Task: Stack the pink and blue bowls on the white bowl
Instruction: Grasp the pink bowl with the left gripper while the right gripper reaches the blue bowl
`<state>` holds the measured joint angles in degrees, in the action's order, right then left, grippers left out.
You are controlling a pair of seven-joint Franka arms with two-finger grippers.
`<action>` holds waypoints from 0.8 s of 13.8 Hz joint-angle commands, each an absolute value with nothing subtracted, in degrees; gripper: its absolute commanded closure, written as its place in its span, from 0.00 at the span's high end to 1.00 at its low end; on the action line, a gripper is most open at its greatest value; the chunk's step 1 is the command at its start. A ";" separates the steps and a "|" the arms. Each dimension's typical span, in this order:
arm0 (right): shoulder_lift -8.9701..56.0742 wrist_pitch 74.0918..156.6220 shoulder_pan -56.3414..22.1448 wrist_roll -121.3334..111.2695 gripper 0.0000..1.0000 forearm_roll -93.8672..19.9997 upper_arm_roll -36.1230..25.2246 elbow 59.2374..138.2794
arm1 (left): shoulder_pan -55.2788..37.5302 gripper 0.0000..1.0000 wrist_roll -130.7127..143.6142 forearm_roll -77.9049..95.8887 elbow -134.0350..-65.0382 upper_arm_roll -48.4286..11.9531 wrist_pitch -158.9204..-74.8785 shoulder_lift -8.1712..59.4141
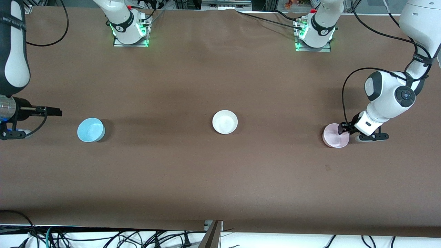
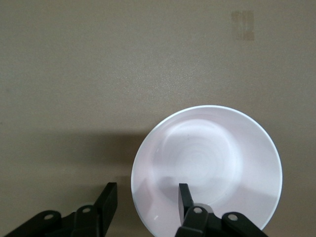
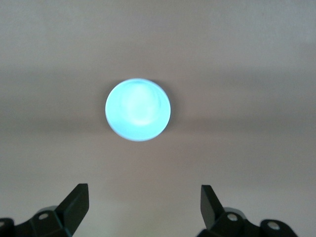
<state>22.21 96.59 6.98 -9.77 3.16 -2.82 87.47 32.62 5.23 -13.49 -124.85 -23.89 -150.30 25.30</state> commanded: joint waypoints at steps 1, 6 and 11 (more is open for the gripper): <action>25.56 99.65 7.91 -11.34 1.00 3.34 -2.46 85.96 | 32.96 0.50 5.89 -15.38 -124.72 -23.91 -150.73 25.14; 30.66 106.86 8.61 -11.60 1.00 3.16 -2.46 86.66 | 32.96 0.39 5.89 -15.90 -124.72 -23.91 -150.82 25.14; 34.63 113.81 8.96 -11.69 1.00 1.50 -2.37 88.24 | 32.96 0.22 5.89 -16.52 -124.54 -23.91 -150.73 25.14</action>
<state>34.20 112.18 8.02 -10.41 2.91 -2.85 87.74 32.66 5.23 -14.72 -124.78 -23.86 -150.49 25.30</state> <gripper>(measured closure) 0.000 0.740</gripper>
